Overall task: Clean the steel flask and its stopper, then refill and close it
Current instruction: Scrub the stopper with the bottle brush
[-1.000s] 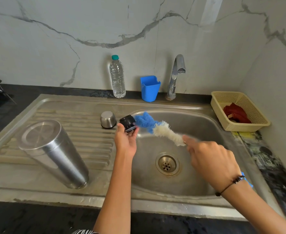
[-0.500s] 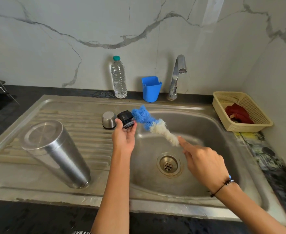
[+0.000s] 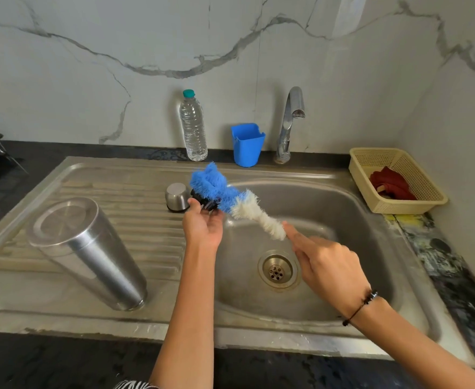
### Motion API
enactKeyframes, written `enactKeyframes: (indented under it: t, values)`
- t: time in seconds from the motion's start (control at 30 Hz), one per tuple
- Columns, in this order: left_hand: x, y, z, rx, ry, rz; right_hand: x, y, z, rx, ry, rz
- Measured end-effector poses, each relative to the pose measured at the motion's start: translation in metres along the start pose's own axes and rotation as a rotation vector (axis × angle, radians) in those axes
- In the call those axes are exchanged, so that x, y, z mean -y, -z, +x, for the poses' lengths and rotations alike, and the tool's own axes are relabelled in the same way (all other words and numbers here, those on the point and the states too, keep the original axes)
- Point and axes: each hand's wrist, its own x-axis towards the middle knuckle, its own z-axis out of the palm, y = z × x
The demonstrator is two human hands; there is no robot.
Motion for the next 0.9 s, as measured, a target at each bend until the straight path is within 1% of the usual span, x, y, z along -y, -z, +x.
enactKeyframes:
  t: [0.1, 0.13, 0.2, 0.3, 0.4, 0.5, 0.6, 0.77, 0.9]
  values:
    - [-0.001, -0.002, -0.001, 0.010, 0.010, -0.029, -0.008, -0.003, 0.002, 0.066, -0.080, 0.029]
    - [-0.001, -0.003, -0.002, 0.021, 0.017, -0.046, -0.011, -0.003, 0.002, 0.051, -0.094, 0.053]
    - [-0.002, -0.004, -0.001, 0.030, 0.015, -0.052, -0.010, -0.002, 0.000, -0.012, -0.057, 0.085]
    - [-0.002, 0.001, 0.002, 0.013, -0.003, -0.012, -0.005, -0.007, -0.006, -0.048, 0.026, 0.029]
    - [0.000, 0.002, 0.001, 0.041, 0.018, -0.003, -0.009, -0.011, -0.001, -0.082, -0.011, 0.021]
    - [0.000, -0.001, -0.003, 0.116, 0.042, 0.021, -0.012, -0.008, 0.001, -0.123, -0.018, 0.029]
    - [-0.002, -0.002, -0.004, 0.174, 0.017, 0.076, -0.013, -0.007, -0.001, -0.118, 0.023, 0.030]
    - [-0.001, -0.003, -0.006, 0.156, 0.057, 0.022, -0.019, -0.009, -0.001, -0.151, -0.042, 0.044]
    - [0.001, -0.001, -0.005, 0.179, 0.029, 0.098, -0.010, -0.007, -0.008, -0.144, 0.046, 0.022]
